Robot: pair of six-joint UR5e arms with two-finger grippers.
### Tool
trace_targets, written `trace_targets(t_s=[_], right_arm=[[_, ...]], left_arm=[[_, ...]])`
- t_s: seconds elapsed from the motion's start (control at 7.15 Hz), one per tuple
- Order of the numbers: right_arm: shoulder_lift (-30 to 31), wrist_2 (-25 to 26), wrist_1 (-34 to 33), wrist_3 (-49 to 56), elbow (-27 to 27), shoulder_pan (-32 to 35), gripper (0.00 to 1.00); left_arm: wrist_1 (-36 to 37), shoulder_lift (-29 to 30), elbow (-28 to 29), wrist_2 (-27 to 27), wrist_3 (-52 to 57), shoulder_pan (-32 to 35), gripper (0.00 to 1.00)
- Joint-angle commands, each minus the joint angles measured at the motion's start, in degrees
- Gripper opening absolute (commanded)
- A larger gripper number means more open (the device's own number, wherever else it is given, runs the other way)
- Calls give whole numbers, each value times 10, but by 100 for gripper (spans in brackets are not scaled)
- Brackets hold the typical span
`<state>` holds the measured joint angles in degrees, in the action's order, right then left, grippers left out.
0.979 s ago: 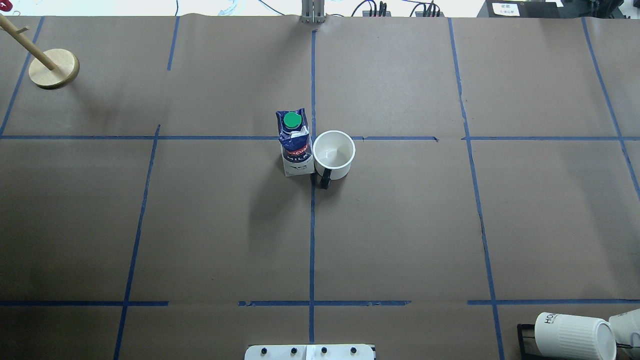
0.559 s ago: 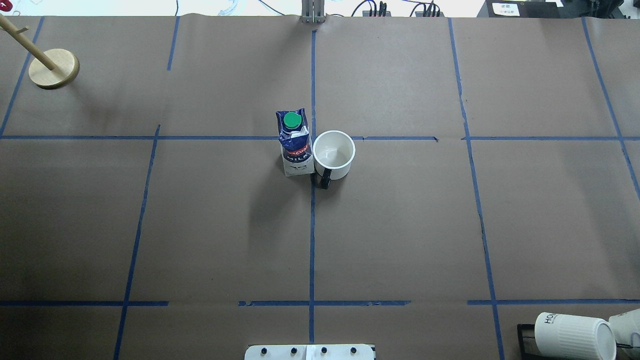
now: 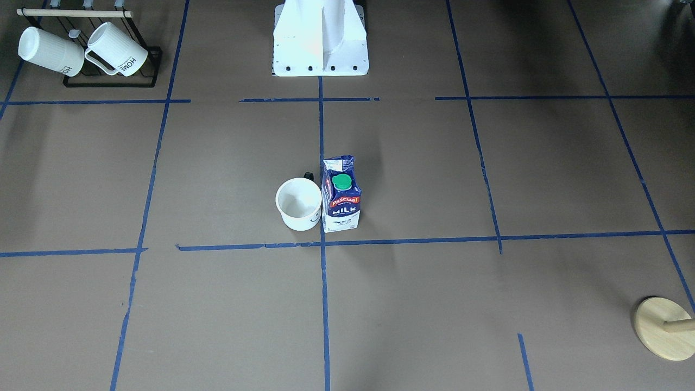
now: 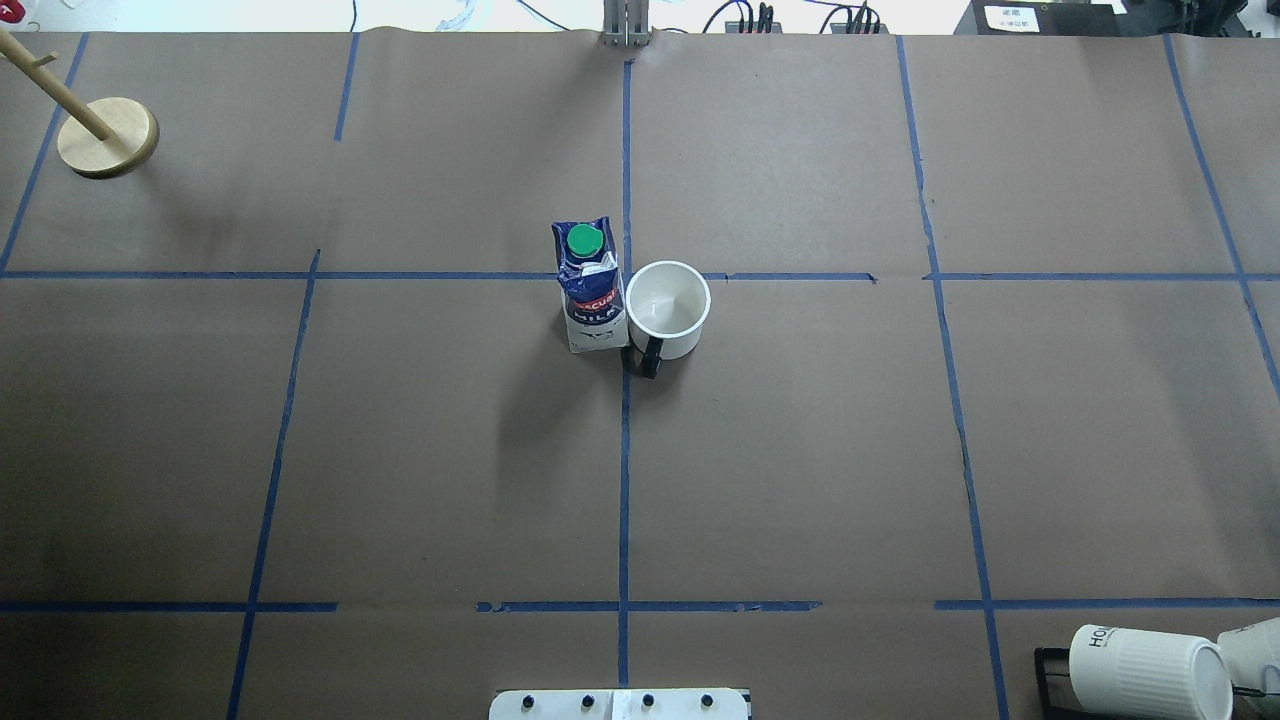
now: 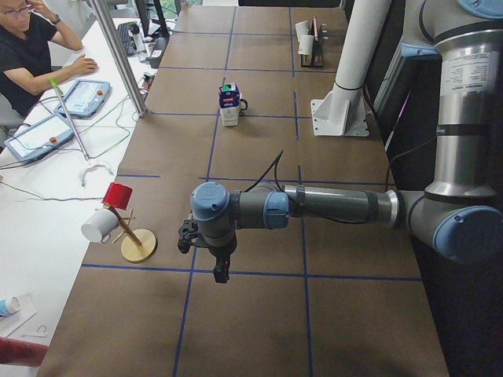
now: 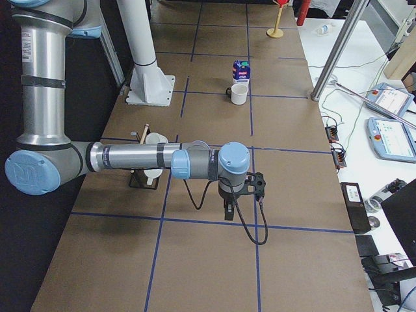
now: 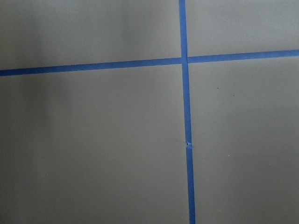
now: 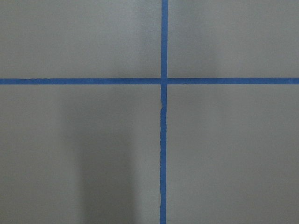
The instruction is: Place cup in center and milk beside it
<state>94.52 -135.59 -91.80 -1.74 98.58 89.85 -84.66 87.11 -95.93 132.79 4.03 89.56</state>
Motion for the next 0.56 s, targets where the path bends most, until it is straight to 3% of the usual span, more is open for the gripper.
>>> trace_targets(t_s=[0.0, 0.42], right_arm=[[1, 0, 0, 0, -1, 0, 100], [3, 0, 0, 2, -3, 0, 100]], left_arm=[[-3, 0, 0, 0, -9, 0, 100], [-6, 0, 1, 0, -9, 0, 100]])
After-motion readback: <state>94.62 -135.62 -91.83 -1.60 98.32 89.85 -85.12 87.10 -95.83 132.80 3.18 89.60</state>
